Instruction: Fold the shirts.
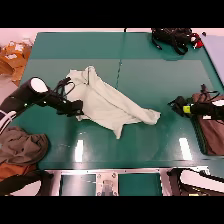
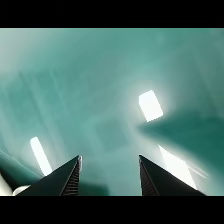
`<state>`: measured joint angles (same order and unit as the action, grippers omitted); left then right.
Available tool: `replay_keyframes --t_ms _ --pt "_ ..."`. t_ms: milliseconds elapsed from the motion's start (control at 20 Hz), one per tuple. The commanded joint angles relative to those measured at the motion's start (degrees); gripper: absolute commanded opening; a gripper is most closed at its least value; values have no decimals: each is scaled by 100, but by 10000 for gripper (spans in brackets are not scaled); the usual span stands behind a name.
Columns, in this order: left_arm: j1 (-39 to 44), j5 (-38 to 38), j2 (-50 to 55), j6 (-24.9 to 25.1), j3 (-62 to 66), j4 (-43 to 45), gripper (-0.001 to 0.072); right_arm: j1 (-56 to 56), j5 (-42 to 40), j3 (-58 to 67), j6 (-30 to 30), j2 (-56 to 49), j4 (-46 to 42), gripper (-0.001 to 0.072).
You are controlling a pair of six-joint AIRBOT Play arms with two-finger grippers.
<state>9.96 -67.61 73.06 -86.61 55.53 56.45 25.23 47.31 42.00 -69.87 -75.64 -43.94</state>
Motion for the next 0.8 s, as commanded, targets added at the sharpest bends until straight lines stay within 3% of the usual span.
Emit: replay_keyframes --t_ms 0,100,250,500,550,650,750 --pt "-269 -140 -107 166 4 240 24 -531 37 -350 -20 -59 7 428" --pt "-269 -144 -107 184 7 258 24 -866 249 -531 -22 -76 4 426" --pt "-269 -232 -107 271 7 264 24 -1086 710 -809 -101 -74 0 356" --pt "-269 -295 -107 315 7 280 23 -1084 1016 -1047 -151 -76 -61 348" --pt "-269 -289 -107 315 7 282 23 -1084 1005 -1045 -149 -76 -61 297" --pt "-269 -291 -107 437 31 282 23 -1084 1001 -1021 -144 -74 -59 44" --pt "-269 -461 -109 437 247 404 23 -1054 1115 -846 -103 -63 -70 19"
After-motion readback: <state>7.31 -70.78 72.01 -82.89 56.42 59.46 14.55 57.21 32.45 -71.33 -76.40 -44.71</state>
